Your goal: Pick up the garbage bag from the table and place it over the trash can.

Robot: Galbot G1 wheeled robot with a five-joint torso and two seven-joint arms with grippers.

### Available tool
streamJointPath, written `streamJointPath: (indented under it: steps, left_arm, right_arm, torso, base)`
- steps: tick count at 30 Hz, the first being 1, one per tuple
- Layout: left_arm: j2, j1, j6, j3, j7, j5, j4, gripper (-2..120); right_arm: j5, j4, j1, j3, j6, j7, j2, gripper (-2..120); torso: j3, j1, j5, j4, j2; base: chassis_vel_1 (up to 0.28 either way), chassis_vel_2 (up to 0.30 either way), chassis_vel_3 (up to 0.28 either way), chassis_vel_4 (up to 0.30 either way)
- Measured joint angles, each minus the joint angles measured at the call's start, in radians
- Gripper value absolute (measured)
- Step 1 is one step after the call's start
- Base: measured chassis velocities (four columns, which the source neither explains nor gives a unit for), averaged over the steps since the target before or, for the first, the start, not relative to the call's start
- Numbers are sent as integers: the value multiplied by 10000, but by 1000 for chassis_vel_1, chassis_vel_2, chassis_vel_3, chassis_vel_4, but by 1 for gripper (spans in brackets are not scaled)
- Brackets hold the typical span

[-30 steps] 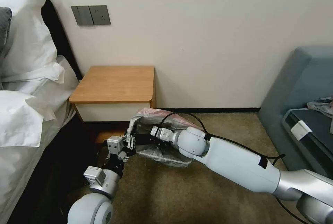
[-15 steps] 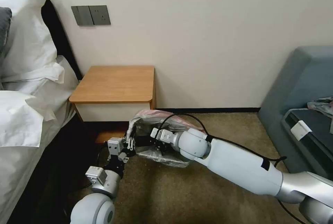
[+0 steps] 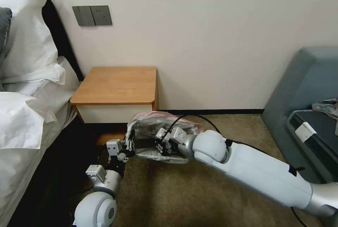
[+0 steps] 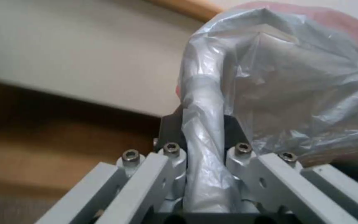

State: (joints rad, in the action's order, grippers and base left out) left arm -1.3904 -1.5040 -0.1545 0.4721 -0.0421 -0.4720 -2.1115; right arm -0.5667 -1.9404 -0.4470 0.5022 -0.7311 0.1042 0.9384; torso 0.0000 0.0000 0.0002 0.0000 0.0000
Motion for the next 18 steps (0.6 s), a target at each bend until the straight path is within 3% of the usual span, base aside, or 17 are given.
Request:
streamJointPath:
  steps: [1, 2, 8, 11, 13, 15, 17, 18]
  left_arm:
    - [0, 0, 0, 0, 0, 0, 0, 5]
    - [6, -2, -277, -17, -280, -324, 3, 5]
    - [40, -19, -805, -191, -858, -796, 15, 5]
    - [45, -17, -1010, -297, -1113, -941, 21, 5]
    - [52, -20, -1371, -563, -1714, -1185, 49, 5]
    - [53, -22, -1401, -587, -1768, -1204, 52, 5]
    - [29, -89, -1648, -844, -2180, -1328, 97, 5]
    - [29, -89, -1648, -844, -2180, -1328, 97, 5]
  right_arm:
    - [0, 0, 0, 0, 0, 0, 0, 4]
    - [-629, -298, -190, -375, 4, -469, -137, 14]
    - [-1893, -1148, -1078, -1780, 186, -1092, -457, 35]
    - [-2120, -1383, -1471, -2271, 516, -1195, -542, 39]
    - [-1772, -1656, -2497, -3289, 1447, -1227, -694, 52]
    - [-1638, -1672, -2646, -3403, 1620, -1240, -711, 53]
    - [-191, -1636, -4059, -4213, 3192, -1695, -794, 70]
    - [-191, -1636, -4059, -4213, 3192, -1695, -794, 70]
  torso:
    - [0, 0, 0, 0, 0]
    - [0, 0, -1, 0, 0]
    - [0, 0, 0, 0, 0]
    - [0, 0, 1, 1, 0]
    - [-1, 0, 0, -2, 0]
    - [-1, 0, 1, -3, 0]
    - [-1, 0, 3, -1, 0]
    - [-1, 0, 3, -1, 0]
  base:
    - [0, 0, 0, 0]
    - [0, 0, 0, 0]
    - [0, 0, 0, 0]
    - [0, 0, 0, 0]
    - [0, 0, 0, 0]
    - [0, 0, 0, 0]
    - [0, 0, 0, 0]
    - [0, 0, 0, 0]
